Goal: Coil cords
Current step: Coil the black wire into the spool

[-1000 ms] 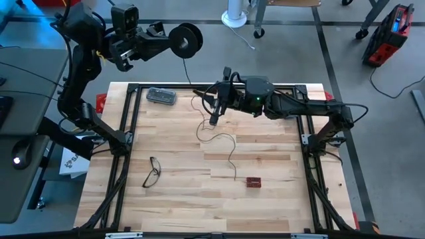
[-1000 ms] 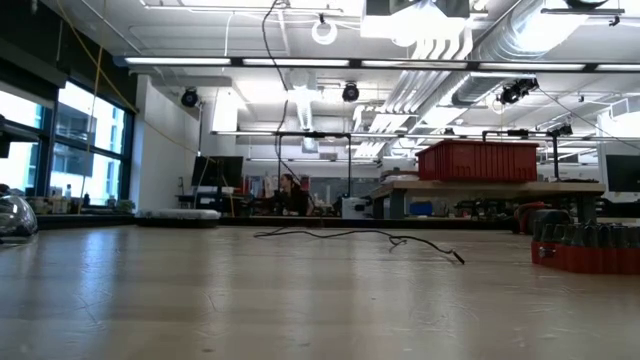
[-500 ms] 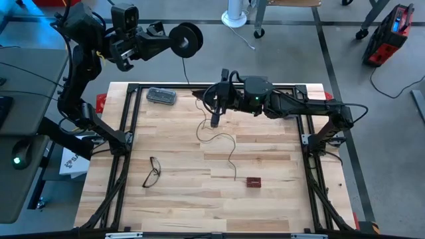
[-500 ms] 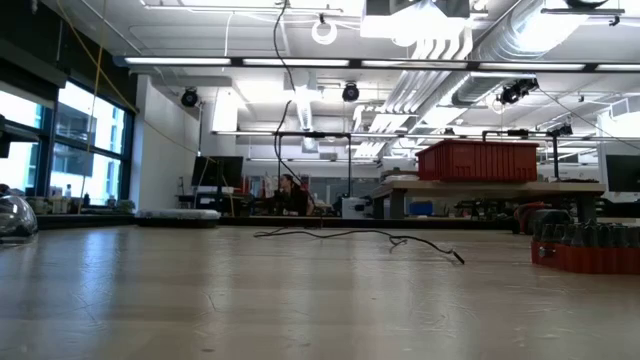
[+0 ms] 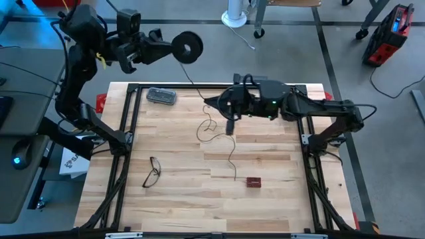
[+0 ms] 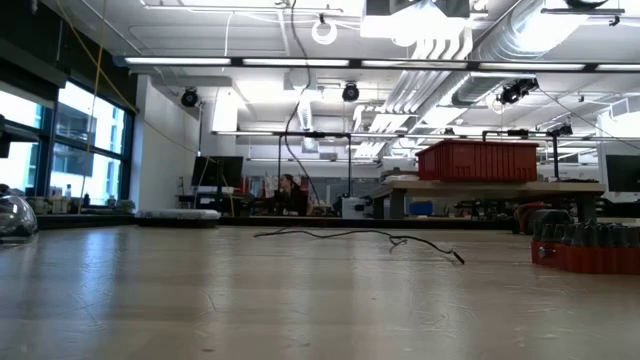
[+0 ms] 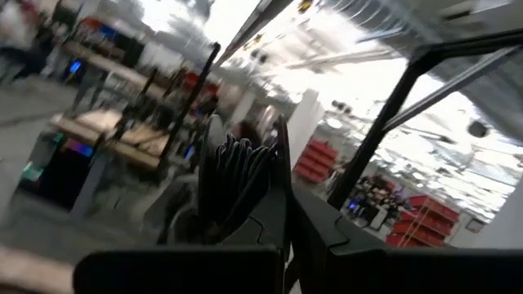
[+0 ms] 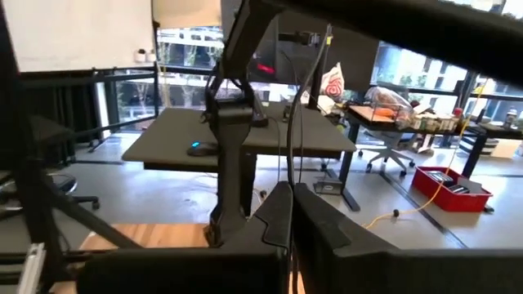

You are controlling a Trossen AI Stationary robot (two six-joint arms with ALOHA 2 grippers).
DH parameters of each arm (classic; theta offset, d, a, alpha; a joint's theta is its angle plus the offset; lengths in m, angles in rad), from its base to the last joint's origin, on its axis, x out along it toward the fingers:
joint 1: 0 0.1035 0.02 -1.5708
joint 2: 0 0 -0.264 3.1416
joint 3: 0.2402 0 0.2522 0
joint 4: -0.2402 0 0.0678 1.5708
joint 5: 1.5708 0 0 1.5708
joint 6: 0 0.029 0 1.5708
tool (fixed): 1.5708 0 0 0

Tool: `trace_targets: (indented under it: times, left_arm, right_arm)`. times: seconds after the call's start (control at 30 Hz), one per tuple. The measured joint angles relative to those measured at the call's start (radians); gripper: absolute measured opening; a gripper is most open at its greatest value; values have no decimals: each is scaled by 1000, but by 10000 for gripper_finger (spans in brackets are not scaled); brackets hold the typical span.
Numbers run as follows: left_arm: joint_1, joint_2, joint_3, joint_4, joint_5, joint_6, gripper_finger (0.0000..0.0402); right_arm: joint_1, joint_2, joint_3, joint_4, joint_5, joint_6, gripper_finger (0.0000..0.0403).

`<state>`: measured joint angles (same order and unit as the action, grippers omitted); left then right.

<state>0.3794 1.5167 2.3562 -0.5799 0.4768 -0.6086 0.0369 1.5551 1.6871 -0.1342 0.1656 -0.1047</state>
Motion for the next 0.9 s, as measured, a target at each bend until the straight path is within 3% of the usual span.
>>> trace_targets:
  times: [0.23, 0.5, 0.9]
  left_arm:
    - [0, -37, 0, -261, -56, -54, 0]
    - [-9, -35, 0, -400, -82, -141, 0]
    - [-39, 15, 0, -422, -147, -149, 0]
  right_arm:
    - [32, -91, 0, -130, 4, -8, 0]
    - [31, -183, 0, -221, 33, -57, 0]
    - [22, -270, 0, -249, 42, -98, 0]
